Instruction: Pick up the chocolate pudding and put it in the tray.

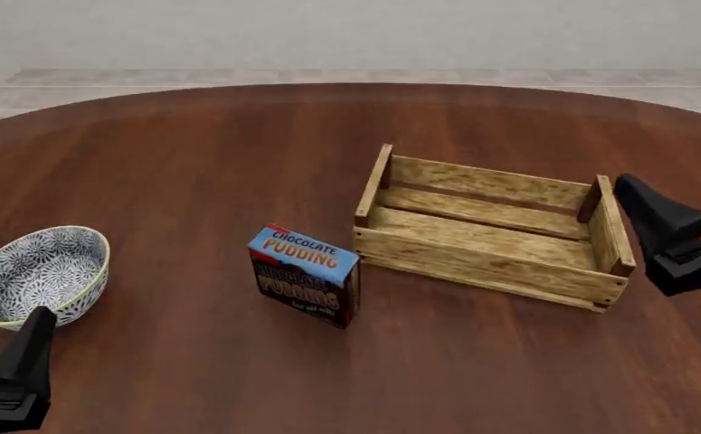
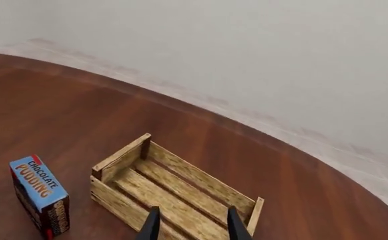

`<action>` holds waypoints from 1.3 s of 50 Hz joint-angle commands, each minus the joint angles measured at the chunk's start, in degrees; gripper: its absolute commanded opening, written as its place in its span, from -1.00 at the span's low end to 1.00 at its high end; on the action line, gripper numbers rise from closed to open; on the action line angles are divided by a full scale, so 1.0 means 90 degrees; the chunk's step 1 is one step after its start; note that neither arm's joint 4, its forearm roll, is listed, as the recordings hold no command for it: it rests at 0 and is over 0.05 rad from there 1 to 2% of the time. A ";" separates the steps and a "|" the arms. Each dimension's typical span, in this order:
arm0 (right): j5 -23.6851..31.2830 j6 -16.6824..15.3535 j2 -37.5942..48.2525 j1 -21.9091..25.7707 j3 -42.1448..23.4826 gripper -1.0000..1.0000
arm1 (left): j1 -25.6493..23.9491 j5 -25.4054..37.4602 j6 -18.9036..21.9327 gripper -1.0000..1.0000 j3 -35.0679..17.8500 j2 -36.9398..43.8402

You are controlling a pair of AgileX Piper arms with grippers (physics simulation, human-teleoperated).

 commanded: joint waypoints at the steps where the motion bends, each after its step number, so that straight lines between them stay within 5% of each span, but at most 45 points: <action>1: 0.0011 -0.0101 0.0858 0.0423 -0.0768 1.00 | 0.0000 0.0000 0.0000 1.00 0.0000 0.0000; 14: 0.0003 0.0350 0.2402 0.0940 -0.1661 1.00 | 0.0000 0.0000 0.0000 1.00 0.0000 0.0000; 28: -0.0247 -0.0275 0.2953 0.1646 -0.1989 1.00 | 0.0000 0.0000 0.0000 1.00 0.0000 0.0000; 38: -0.0061 -0.0206 0.3511 0.1992 -0.2556 1.00 | 0.0000 0.0000 0.0000 1.00 0.0000 0.0000; 43: 0.0138 0.0226 0.4043 0.2283 -0.2964 1.00 | 0.0000 0.0000 0.0000 1.00 0.0000 0.0000; 65: 0.0050 -0.0258 0.5108 0.2493 -0.3423 1.00 | 0.0000 0.0000 0.0000 1.00 0.0000 0.0000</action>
